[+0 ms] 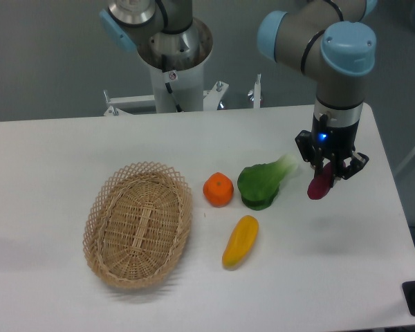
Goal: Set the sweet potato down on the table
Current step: 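Hold the purple sweet potato in the gripper above the table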
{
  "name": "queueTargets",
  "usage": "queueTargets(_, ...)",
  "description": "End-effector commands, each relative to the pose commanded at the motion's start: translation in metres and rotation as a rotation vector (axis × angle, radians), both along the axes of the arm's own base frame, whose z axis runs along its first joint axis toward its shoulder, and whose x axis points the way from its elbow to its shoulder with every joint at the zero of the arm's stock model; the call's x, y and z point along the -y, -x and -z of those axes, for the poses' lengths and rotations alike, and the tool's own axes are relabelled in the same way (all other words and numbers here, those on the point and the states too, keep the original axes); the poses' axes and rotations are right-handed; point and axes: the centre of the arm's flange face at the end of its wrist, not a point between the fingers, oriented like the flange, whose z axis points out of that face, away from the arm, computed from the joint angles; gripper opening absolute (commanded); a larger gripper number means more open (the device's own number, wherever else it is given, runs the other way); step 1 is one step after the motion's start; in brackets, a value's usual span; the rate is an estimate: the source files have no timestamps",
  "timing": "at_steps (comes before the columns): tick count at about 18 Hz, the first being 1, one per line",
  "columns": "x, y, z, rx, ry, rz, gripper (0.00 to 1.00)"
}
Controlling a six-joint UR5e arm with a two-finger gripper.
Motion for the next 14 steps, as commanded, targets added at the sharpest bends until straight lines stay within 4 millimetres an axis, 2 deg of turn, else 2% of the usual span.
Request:
queueTargets(8, -0.003, 0.000, 0.001, -0.002, 0.000, 0.001, 0.37)
queueTargets(14, -0.007, 0.002, 0.012, 0.013, -0.004, -0.028, 0.37)
